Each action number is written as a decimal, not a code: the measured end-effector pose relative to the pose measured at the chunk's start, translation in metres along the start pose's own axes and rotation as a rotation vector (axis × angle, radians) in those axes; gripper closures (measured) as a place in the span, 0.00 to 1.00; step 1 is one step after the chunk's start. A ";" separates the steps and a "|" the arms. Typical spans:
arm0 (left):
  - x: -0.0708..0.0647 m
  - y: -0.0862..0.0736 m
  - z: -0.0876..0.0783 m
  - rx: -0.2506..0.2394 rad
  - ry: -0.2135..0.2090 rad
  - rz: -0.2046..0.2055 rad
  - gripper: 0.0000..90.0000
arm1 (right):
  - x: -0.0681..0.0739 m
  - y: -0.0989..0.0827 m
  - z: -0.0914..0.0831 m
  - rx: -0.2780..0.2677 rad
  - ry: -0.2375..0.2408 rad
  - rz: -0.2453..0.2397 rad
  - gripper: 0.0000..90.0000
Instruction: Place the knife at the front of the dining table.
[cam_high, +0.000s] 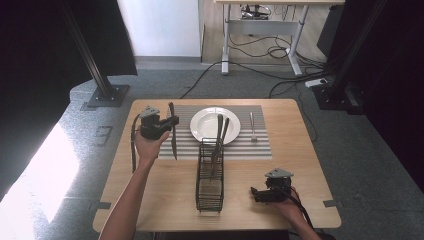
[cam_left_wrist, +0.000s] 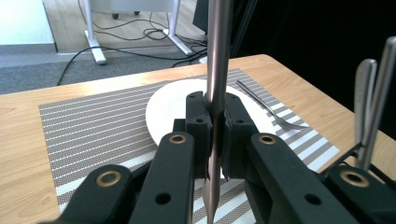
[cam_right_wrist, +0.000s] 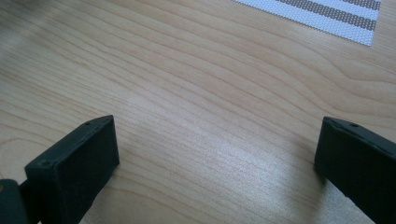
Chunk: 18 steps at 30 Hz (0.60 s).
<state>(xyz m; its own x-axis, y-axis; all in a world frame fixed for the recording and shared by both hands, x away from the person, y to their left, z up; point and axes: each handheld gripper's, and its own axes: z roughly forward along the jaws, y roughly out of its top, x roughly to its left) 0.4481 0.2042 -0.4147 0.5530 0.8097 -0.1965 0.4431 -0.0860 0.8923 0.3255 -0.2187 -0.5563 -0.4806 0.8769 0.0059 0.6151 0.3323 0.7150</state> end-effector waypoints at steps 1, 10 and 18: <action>0.001 0.000 0.001 0.002 0.003 -0.001 0.93 | 0.000 0.000 0.000 0.000 0.000 0.000 0.00; 0.011 -0.005 0.008 0.022 0.035 -0.012 0.93 | 0.000 0.000 0.000 -0.001 0.000 0.001 0.00; 0.016 -0.007 0.015 0.039 0.055 -0.010 0.93 | 0.000 0.000 0.000 -0.001 -0.001 0.003 0.00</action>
<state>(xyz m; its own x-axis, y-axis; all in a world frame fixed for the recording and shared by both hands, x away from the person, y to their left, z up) 0.4648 0.2091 -0.4304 0.5093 0.8410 -0.1824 0.4764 -0.0991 0.8736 0.3256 -0.2185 -0.5565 -0.4782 0.8782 0.0072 0.6157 0.3294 0.7159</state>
